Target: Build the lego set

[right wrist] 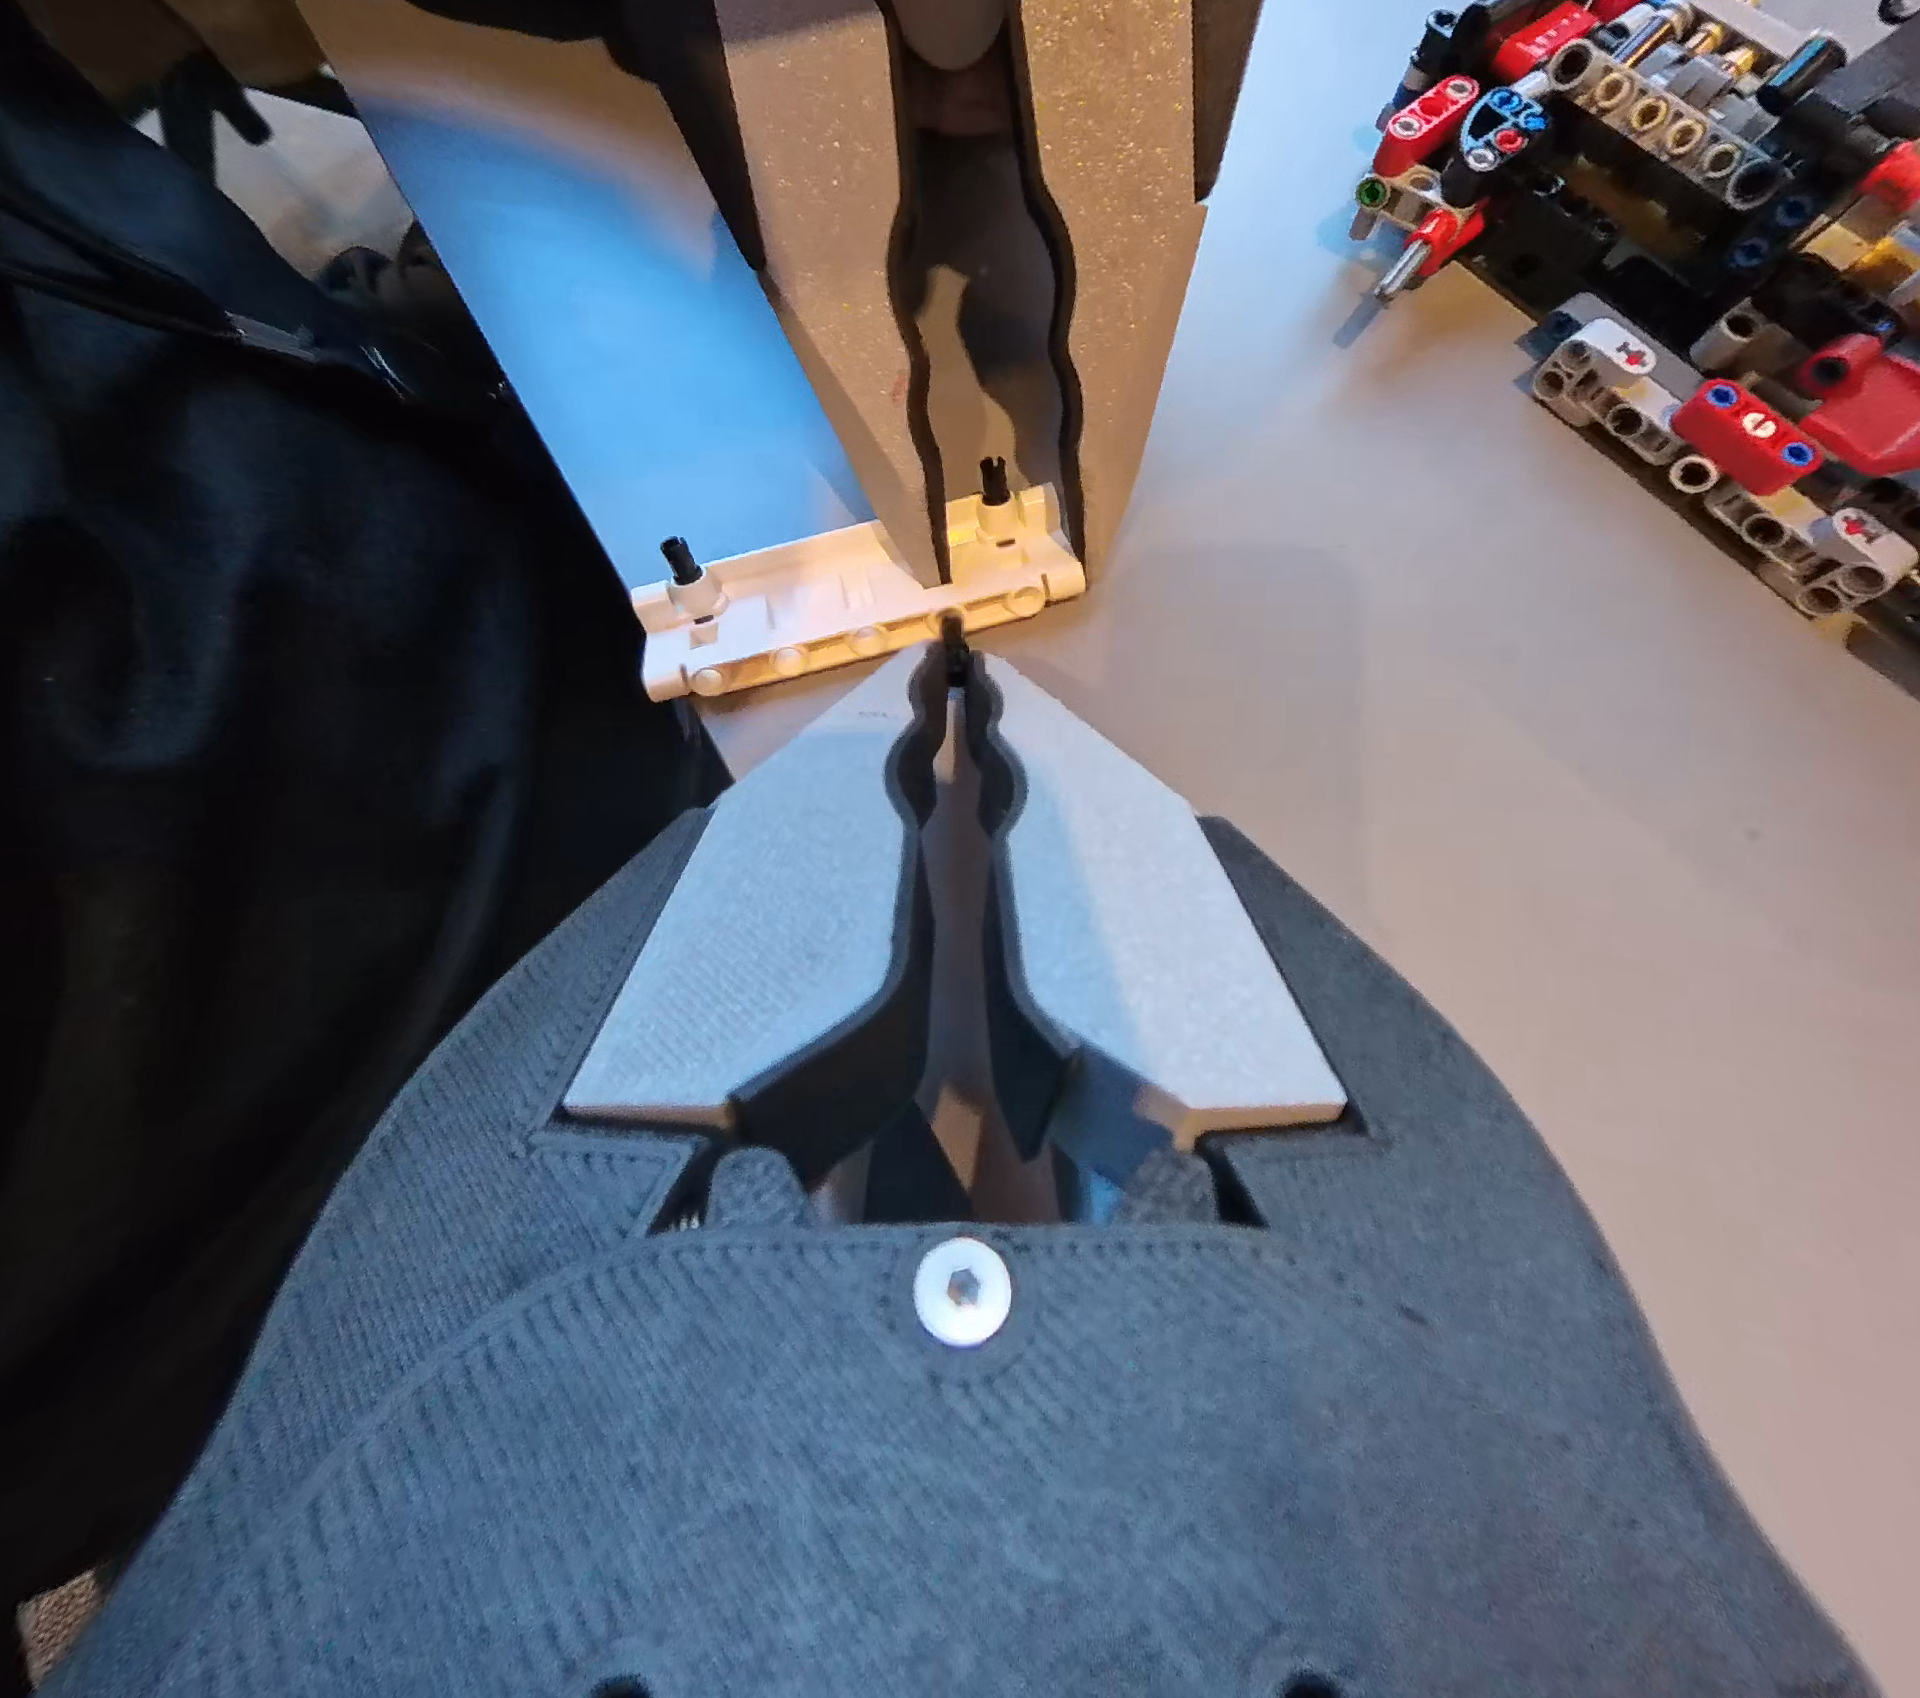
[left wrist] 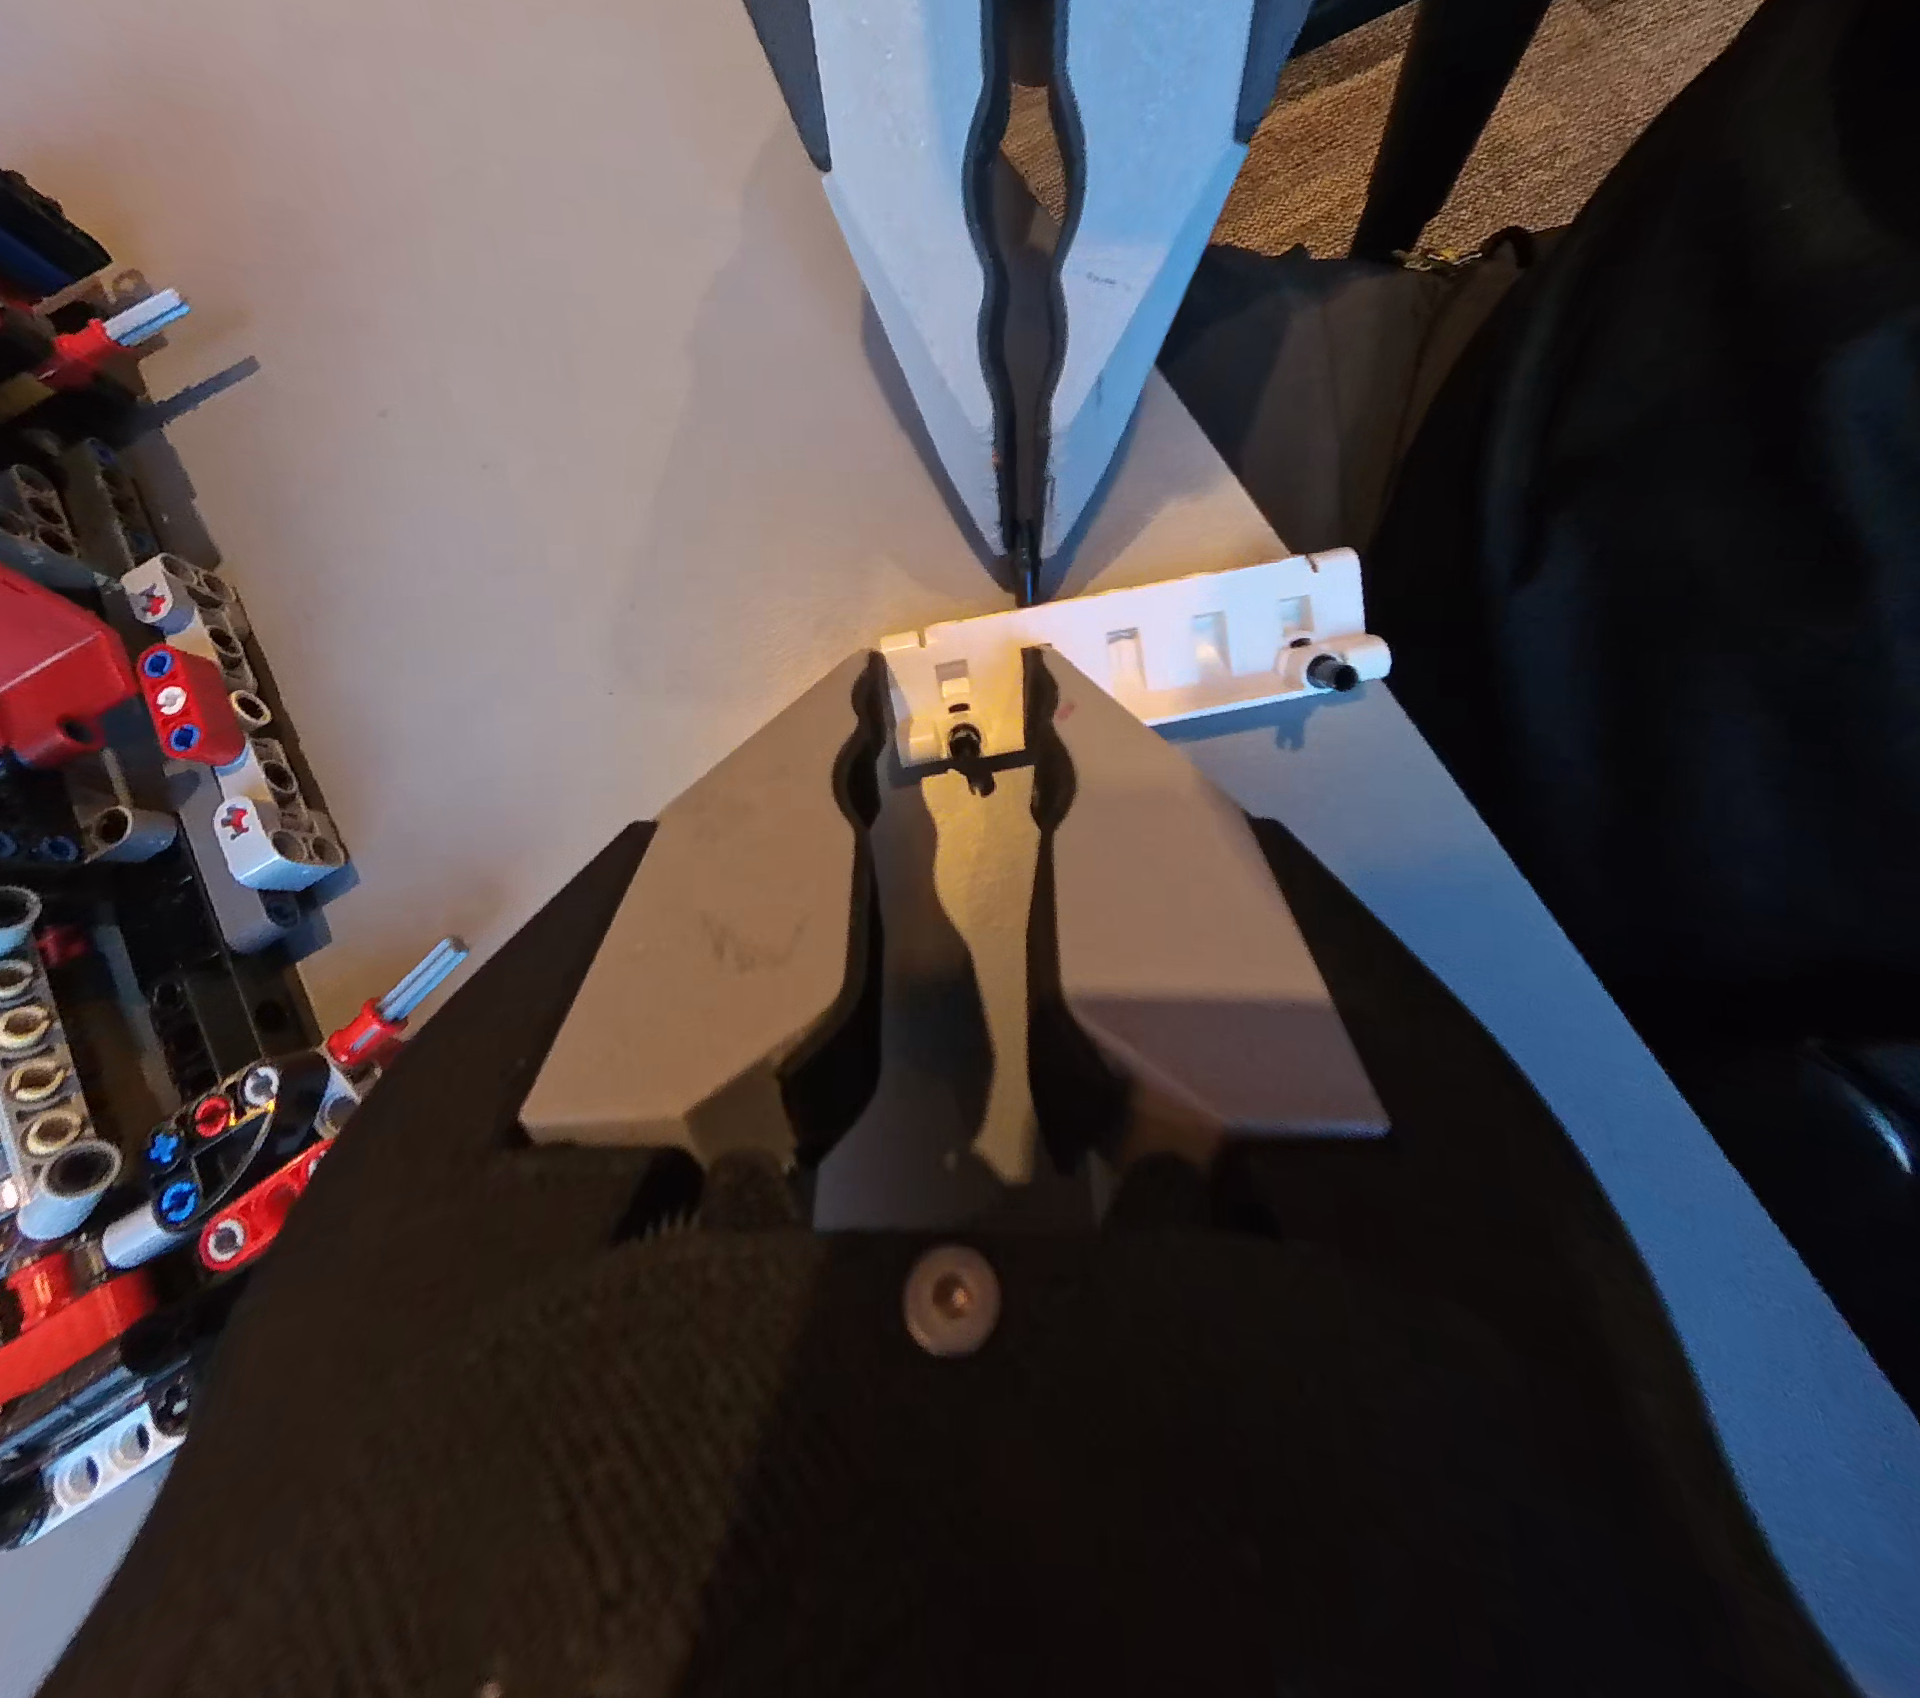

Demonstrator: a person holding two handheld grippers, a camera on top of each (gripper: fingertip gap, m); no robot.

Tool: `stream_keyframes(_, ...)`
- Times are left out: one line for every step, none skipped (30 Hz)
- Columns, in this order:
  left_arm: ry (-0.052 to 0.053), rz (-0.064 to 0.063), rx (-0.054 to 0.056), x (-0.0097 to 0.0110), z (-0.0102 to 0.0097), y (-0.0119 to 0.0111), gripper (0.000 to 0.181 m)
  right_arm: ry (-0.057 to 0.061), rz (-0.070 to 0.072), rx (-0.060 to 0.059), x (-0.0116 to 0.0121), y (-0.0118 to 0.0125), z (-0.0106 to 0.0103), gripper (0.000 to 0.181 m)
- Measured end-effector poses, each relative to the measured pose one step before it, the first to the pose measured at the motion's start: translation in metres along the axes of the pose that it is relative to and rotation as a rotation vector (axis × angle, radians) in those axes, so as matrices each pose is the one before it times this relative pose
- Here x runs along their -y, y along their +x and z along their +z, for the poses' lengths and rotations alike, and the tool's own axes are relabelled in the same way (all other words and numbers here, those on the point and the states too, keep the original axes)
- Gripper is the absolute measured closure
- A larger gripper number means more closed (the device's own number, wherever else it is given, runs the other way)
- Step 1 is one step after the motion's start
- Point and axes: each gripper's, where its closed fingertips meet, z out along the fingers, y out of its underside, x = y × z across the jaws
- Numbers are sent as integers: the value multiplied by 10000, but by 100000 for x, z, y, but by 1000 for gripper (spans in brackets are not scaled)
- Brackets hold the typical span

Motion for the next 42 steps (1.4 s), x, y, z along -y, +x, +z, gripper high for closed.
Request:
stream_keyframes(1,6,-7,24,23,34,157,32,-3,1,76,-40,-47,180)
stream_keyframes(1,13,-10,18,16,34,157,-4,-16,-26,15,26,-22,180)
stream_keyframes(-1,8,-8,21,7,24,157,-23,-14,-2,-29,2,5,180)
stream_keyframes(2,2,-5,3,1,16,157,-13,-19,6,-30,-15,10,180)
stream_keyframes(1,9,0,3,1,3,157,6,-35,-1,-4,-13,8,180)
stream_keyframes(1,9,3,3,1,10,157,5,-37,38,-22,-76,19,180)
stream_keyframes(0,6,-2,-6,-7,9,157,8,-36,36,-18,-83,7,180)
stream_keyframes(2,6,1,4,2,4,157,13,-39,-13,-24,-19,-6,180)
stream_keyframes(2,14,3,5,2,6,157,24,-37,-23,-1,-7,-5,180)
stream_keyframes(4,29,-8,-5,3,31,157,20,-23,-12,11,-14,-5,180)
stream_keyframes(3,27,-11,14,-4,26,157,21,-31,-10,16,-14,18,180)
stream_keyframes(3,25,-20,5,2,31,157,17,-51,-7,12,-13,0,180)
stream_keyframes(5,21,-18,9,4,30,158,10,-57,10,10,-14,4,180)
stream_keyframes(4,22,-15,6,3,16,157,8,-65,17,14,-28,-4,180)
stream_keyframes(2,19,-24,12,9,40,158,-16,-93,32,-22,-49,-7,180)
stream_keyframes(5,34,-32,18,12,60,158,-25,-139,37,-16,-57,-5,180)
stream_keyframes(0,35,-10,18,16,28,158,-32,-164,27,-10,-26,-8,180)
stream_keyframes(2,0,-15,2,1,21,158,-51,-156,43,-7,-5,-2,180)
stream_keyframes(0,-14,-17,3,6,2,157,-53,-147,68,-1,15,7,180)
stream_keyframes(0,5,-9,-1,0,-1,158,-44,-161,85,14,12,0,180)
stream_keyframes(2,10,-9,4,2,16,157,-42,-218,90,-5,-3,4,180)
stream_keyframes(-1,4,-9,0,14,19,157,-48,-250,73,-6,-5,6,180)
stream_keyframes(-1,12,-15,0,-14,23,157,-55,-206,74,13,-15,19,180)
stream_keyframes(-2,10,-13,-8,-8,32,157,-61,-147,88,16,-22,16,180)
stream_keyframes(-2,-16,-9,-18,-17,16,158,-54,-104,75,10,-4,19,180)
stream_keyframes(-4,-37,-17,-11,-5,0,158,-33,-64,56,-2,-9,16,180)
stream_keyframes(-2,-31,-10,-7,11,6,158,-26,-64,26,-29,-20,18,180)
stream_keyframes(-6,-32,-4,3,10,-4,158,-27,-100,-35,-49,-2,16,180)
stream_keyframes(-7,-66,-12,-2,7,2,158,-35,-102,-85,-8,5,13,180)
stream_keyframes(-7,-65,-10,-8,0,-1,158,-53,-90,-114,23,13,-19,180)
stream_keyframes(-8,-15,13,4,-5,1,158,-48,-98,-131,73,7,-24,180)
stream_keyframes(-12,-8,14,-9,-1,-4,158,-51,-80,-113,81,-7,-14,180)
stream_keyframes(-12,-19,-2,-4,-9,5,158,-58,-55,-84,64,-4,-19,180)
stream_keyframes(-14,-33,-10,-2,10,-5,158,-40,-69,-80,75,8,-9,180)
stream_keyframes(-9,-26,-8,7,0,8,158,-42,-104,-94,83,-7,-16,180)
stream_keyframes(-6,-21,-2,-2,3,-3,158,-54,-133,-117,94,20,7,180)
stream_keyframes(-6,-37,0,2,23,-6,158,-49,-134,-131,101,20,11,180)
stream_keyframes(28,6,11,64,72,37,158,-118,-109,-101,-57,-5,124,181)
stream_keyframes(-36,-7,6,-9,4,-7,158,-15,-59,-47,-29,-12,119,180)
stream_keyframes(10,48,24,-1,2,5,158,135,80,14,117,11,3,180)
stream_keyframes(19,10,14,-6,-8,-3,158,123,196,68,38,25,9,180)
stream_keyframes(4,-11,6,-1,10,0,158,141,222,89,2,10,-3,180)
